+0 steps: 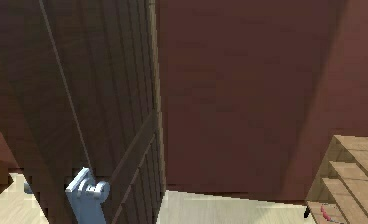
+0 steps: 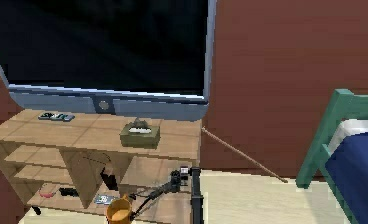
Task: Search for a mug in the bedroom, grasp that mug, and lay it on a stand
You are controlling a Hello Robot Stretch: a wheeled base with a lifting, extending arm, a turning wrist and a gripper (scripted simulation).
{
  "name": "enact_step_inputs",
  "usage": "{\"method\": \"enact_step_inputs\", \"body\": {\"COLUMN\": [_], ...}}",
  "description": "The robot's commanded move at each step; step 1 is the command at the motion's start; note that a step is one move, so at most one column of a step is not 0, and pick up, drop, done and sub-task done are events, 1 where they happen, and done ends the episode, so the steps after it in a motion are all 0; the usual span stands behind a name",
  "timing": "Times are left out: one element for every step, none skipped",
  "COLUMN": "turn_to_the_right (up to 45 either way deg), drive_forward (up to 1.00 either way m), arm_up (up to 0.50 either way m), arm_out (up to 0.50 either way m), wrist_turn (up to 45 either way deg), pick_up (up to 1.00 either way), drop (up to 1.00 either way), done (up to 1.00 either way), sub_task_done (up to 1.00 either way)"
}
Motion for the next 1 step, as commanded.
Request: {"method": "enact_step_inputs", "body": {"turn_to_the_right": [0.0], "drive_forward": [0.0], "arm_up": [0.0], "arm_out": [0.0], "wrist_turn": [-45.0], "pick_up": [0.0], "drop": [0.0], "done": [0.0], "sub_task_done": [0.0]}}
